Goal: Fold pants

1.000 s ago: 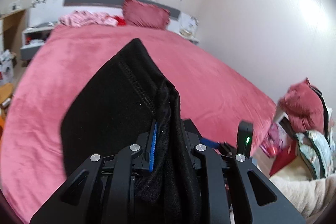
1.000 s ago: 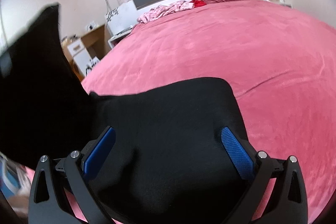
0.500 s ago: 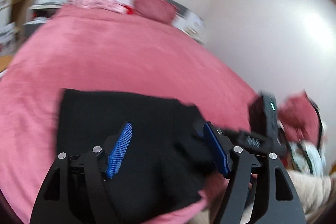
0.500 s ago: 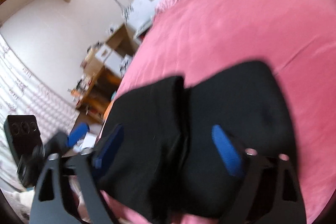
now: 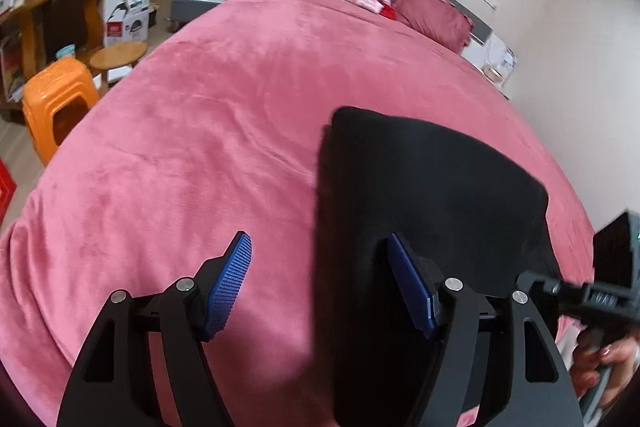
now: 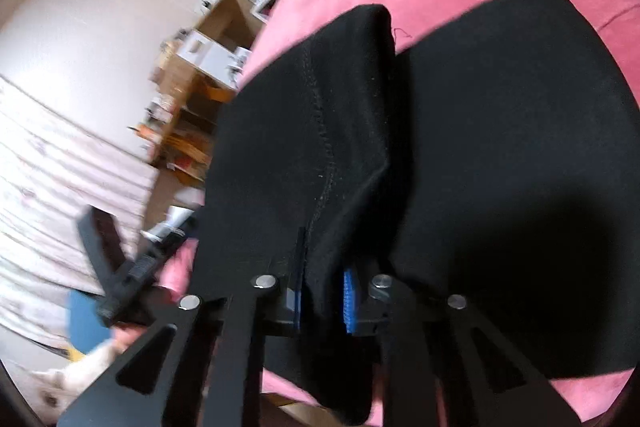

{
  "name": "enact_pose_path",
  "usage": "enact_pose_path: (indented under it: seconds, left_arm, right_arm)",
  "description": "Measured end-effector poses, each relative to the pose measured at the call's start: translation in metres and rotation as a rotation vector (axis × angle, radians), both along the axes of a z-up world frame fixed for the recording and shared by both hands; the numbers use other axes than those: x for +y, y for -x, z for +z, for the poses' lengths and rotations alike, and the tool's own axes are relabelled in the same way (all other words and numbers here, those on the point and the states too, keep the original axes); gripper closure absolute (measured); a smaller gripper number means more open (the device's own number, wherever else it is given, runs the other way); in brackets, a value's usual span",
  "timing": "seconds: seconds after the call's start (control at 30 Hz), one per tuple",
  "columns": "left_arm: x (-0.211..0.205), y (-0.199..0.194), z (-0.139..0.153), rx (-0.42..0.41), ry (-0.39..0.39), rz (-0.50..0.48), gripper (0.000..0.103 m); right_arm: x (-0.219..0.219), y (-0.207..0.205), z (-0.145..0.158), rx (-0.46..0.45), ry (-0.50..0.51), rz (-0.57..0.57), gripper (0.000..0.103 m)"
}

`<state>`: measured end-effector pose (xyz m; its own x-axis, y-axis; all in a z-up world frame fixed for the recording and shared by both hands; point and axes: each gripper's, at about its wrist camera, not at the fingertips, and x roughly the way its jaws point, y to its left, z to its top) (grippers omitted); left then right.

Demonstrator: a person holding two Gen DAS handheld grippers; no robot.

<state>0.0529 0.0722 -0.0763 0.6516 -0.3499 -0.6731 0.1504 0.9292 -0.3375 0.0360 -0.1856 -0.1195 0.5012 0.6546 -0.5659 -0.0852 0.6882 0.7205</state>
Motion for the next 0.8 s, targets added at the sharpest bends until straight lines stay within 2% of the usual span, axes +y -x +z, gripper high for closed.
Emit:
enact_pose_path:
  seconds: [0.1,0.23,0.3,0.37,0.43,0.57,0.63,0.7,0.77,0.8]
  left_arm:
    - [-0.022,0.013,0.013,-0.047,-0.057,-0.096,0.033]
    - [-0.068,0.026,0.024,-0.134,-0.134,-0.255,0.033]
    - [-0.093,0.030,0.029,-0.167,-0.183,-0.328,0.033]
    - [-0.111,0.029,0.029,-0.175,-0.202,-0.373,0.033]
    - [-0.130,0.024,0.025,-0.148,-0.213,-0.412,0.033]
    - [-0.161,0.020,0.004,-0.108,-0.299,-0.457,0.032]
    - [-0.169,0.024,-0.006,-0.135,-0.365,-0.468,0.030]
    - [-0.171,0.030,-0.005,-0.167,-0.408,-0.484,0.030]
    - [-0.163,0.033,0.004,-0.160,-0.391,-0.496,0.029]
    - [-0.158,0.030,0.008,-0.160,-0.374,-0.491,0.029]
  right_arm:
    - [-0.025,0.008,0.033,-0.057,-0.051,-0.028,0.090]
    - [-0.062,0.017,0.079,-0.161,0.018,-0.067,0.090]
    - [-0.079,0.017,0.086,-0.170,0.049,-0.078,0.090]
    - [-0.096,0.017,0.083,-0.155,0.094,-0.103,0.090]
    - [-0.110,0.015,0.073,-0.125,0.098,-0.124,0.090]
    - [-0.129,0.013,0.031,-0.036,0.158,-0.174,0.088]
    - [-0.132,0.014,0.009,0.019,0.196,-0.216,0.083]
    - [-0.140,0.019,0.007,0.008,0.093,-0.257,0.076]
    - [-0.149,0.026,0.016,0.000,0.073,-0.311,0.056]
    - [-0.150,0.028,0.023,-0.019,0.091,-0.329,0.055]
